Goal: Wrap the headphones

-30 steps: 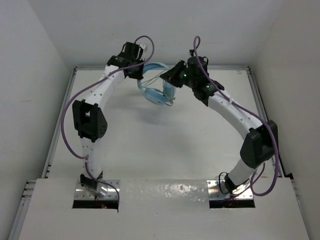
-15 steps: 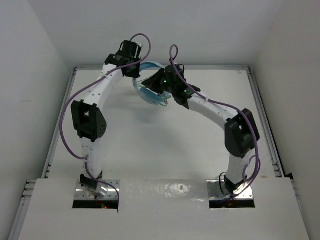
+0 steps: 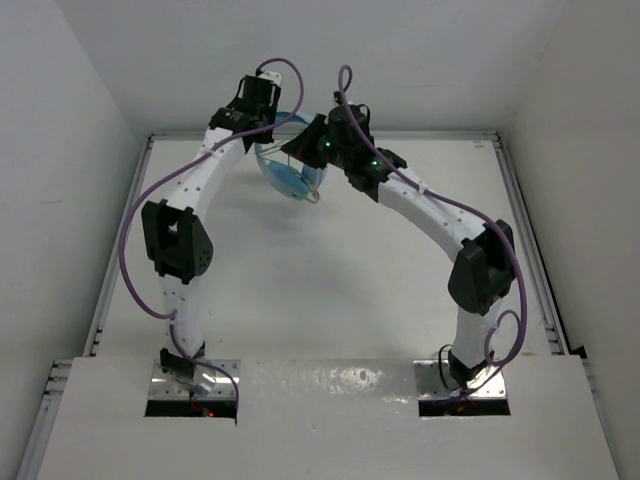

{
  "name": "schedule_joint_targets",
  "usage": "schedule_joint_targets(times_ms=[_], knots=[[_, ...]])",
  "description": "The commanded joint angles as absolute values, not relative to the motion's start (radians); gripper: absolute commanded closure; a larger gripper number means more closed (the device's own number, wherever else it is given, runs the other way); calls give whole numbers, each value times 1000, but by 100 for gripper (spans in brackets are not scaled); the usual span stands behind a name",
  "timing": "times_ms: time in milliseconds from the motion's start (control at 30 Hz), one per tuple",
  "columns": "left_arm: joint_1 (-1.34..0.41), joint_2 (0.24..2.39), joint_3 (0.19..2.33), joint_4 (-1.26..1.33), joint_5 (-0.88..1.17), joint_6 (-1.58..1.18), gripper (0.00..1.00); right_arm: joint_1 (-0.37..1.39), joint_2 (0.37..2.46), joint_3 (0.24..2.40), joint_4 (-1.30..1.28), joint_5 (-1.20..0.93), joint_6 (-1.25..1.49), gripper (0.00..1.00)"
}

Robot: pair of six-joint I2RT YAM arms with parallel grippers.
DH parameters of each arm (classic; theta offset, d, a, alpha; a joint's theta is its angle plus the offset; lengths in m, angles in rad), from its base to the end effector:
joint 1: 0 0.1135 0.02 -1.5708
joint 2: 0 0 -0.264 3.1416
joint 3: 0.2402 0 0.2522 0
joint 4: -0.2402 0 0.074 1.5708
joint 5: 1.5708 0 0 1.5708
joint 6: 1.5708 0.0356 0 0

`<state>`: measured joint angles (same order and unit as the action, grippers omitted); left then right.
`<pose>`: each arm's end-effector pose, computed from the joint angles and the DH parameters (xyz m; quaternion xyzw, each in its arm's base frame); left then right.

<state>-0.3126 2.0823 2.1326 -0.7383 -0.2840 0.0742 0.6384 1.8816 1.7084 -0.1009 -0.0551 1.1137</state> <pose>0.4545 -0.1364 0.3473 0.1127 0.8900 0.0768 0.4351 0.3665 0.2744 0.3521 0.1714 0.7783 0.4778 0.3696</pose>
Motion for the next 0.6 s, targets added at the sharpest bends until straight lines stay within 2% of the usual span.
schedule_joint_targets(times_ms=[0, 233, 367, 567], knots=[[-318, 2077, 2160, -532, -370, 57, 100, 707, 1855, 1756, -121, -184, 1051, 100], [-318, 2086, 2187, -552, -350, 28, 100, 707, 1888, 1818, -132, -183, 1037, 100], [-316, 2085, 2212, -598, -250, -41, 100, 710, 1874, 1665, 113, -202, 1138, 100], [-289, 2102, 2284, -678, -137, -133, 100, 749, 1937, 1648, 296, -290, 1168, 100]])
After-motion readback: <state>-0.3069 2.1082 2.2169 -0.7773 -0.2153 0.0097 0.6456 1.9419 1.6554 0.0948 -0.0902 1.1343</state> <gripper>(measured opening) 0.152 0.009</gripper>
